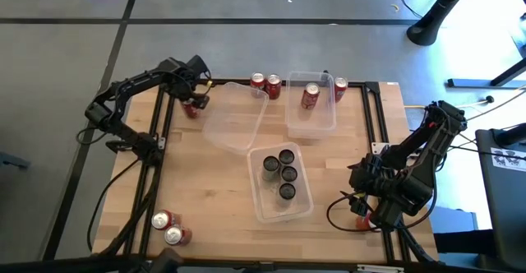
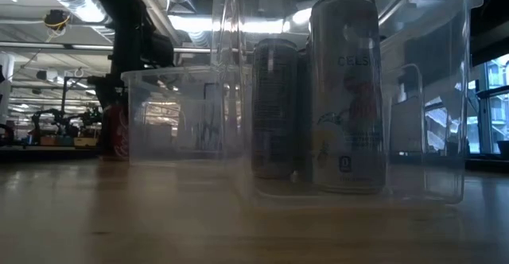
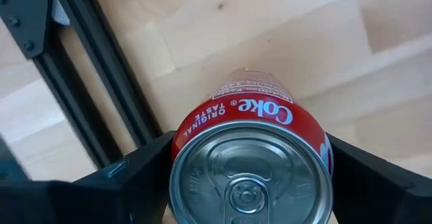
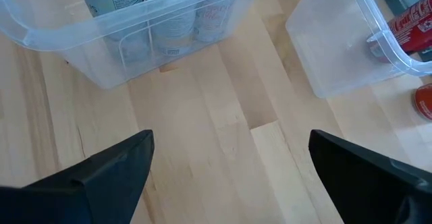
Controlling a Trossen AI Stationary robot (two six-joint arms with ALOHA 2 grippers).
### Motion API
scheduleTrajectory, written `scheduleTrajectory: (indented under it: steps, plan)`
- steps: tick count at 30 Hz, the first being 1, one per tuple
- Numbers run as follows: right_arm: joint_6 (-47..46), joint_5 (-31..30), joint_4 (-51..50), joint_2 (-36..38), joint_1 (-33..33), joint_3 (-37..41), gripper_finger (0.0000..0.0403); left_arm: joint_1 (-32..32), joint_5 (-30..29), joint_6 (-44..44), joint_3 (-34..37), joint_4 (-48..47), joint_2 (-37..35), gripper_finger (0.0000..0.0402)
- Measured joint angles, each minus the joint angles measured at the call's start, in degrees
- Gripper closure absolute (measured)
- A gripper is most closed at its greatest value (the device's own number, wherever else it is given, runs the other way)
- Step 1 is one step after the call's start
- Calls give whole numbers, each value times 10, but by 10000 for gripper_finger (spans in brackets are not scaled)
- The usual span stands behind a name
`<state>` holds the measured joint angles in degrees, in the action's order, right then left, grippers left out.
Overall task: Sort soda cans
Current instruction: Put the red/white soda can into the right transparent bin
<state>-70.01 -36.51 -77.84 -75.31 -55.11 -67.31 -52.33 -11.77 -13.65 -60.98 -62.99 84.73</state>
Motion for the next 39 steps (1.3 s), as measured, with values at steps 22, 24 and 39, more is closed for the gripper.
scheduleTrajectory:
  steps: [22, 24, 39]
  plan:
    - [0, -17, -1, 0, 0, 0, 11, 109, -5, -41, -180, -84, -181, 95]
    - [0, -21, -1, 0, 0, 0, 11, 129, -5, -42, -197, -84, -186, 95]
    - [0, -89, -9, 2, 0, 0, 11, 299, 29, -74, -243, 74, -177, 94]
